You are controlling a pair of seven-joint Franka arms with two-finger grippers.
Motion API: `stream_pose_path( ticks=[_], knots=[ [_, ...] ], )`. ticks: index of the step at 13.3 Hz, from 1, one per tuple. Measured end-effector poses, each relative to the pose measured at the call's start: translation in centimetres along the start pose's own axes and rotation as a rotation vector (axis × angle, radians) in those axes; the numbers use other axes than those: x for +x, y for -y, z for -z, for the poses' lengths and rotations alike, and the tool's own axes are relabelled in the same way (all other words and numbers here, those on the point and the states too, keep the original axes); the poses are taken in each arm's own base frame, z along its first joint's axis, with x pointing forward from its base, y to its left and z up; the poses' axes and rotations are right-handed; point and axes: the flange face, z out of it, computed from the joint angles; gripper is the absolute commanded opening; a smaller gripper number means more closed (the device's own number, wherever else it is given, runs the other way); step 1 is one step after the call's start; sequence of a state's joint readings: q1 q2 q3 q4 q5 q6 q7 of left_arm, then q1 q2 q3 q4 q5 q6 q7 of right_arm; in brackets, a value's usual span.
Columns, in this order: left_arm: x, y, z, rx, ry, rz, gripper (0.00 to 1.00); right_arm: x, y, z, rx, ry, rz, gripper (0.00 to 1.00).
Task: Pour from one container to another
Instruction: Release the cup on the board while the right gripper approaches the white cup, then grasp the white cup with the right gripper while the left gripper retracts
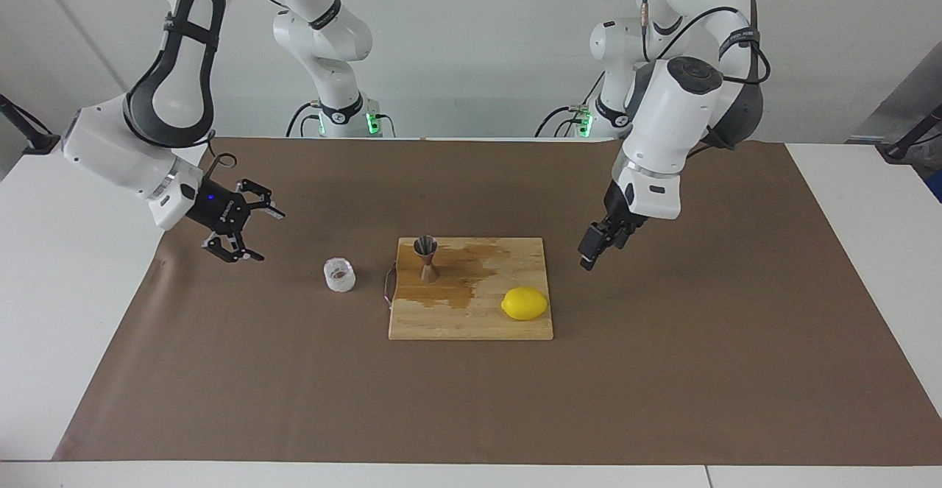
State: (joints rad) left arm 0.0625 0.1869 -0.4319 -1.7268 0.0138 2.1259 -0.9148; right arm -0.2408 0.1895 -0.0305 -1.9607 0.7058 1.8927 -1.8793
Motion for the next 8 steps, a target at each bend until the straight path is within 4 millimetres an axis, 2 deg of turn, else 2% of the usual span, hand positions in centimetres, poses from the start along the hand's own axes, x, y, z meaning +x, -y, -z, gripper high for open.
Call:
stream_pose_path(
  ticks=[3, 6, 8],
  knots=[
    [2.8, 3.8, 1.8, 0.058, 0.01, -0.106, 1.0, -1.1, -0.8, -3.5, 0.013, -0.097, 0.032, 1.0],
    [3.0, 5.7, 3.1, 0.115, 0.055, -0.255, 1.0, -3.1, -1.8, -8.9, 0.019, -0.217, 0.062, 1.0],
    [3.8, 7.3, 4.0, 0.138, 0.078, -0.35, 1.0, -3.1, -2.1, -11.3, 0.023, -0.22, 0.08, 1.0]
  ],
)
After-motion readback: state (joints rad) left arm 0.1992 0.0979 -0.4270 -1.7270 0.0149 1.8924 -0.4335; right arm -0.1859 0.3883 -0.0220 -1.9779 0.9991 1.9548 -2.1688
